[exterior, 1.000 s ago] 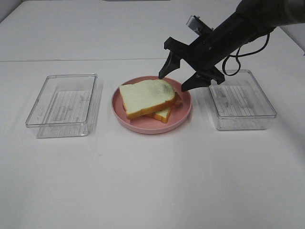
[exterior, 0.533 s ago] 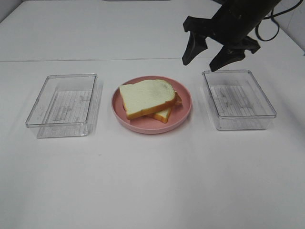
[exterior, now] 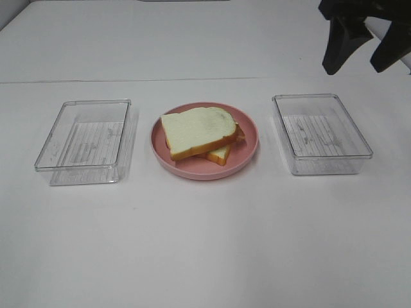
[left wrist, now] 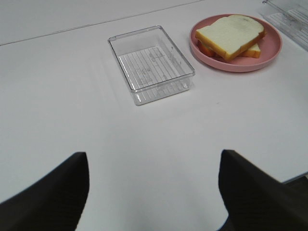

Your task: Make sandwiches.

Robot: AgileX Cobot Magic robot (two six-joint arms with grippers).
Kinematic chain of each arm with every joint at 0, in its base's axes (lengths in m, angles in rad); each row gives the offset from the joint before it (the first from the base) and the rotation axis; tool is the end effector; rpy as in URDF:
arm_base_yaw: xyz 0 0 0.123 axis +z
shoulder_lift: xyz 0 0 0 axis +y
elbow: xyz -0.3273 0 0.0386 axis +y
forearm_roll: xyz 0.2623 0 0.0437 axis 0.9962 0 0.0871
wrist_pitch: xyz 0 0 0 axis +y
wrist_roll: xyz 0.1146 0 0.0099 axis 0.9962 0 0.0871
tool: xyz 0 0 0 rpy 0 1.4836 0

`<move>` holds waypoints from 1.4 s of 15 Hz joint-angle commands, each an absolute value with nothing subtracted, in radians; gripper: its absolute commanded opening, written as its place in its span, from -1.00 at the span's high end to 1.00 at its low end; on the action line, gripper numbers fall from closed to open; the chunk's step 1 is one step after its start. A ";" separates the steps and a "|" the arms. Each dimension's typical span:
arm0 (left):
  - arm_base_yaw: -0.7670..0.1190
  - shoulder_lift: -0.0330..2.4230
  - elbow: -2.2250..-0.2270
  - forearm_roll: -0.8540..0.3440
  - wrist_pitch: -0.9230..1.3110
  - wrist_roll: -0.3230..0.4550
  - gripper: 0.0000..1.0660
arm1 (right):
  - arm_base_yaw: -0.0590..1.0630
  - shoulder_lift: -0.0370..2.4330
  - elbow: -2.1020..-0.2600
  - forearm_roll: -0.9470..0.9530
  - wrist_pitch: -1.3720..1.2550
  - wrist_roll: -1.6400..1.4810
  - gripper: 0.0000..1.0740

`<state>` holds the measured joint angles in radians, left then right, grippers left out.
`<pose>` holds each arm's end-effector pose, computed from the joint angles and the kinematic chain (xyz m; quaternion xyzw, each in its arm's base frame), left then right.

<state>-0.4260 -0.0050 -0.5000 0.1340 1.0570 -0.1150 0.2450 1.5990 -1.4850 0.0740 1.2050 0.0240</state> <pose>-0.0098 0.0191 0.2742 0.1289 0.8392 -0.0756 0.5229 0.3391 0.0930 0.3544 -0.1015 0.9798 0.0586 0.1622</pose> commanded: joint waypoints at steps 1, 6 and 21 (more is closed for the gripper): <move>-0.429 -0.025 -0.498 0.138 1.047 -0.113 -0.35 | 0.248 1.497 -1.387 0.065 1.258 0.039 -0.29; -0.429 -0.025 -0.498 0.138 1.047 -0.113 -0.35 | 0.248 1.201 -1.075 0.069 1.233 0.039 -0.29; -0.429 -0.025 -0.498 0.115 1.046 -0.083 -0.35 | 0.248 0.196 -0.504 0.077 1.061 -0.119 -0.29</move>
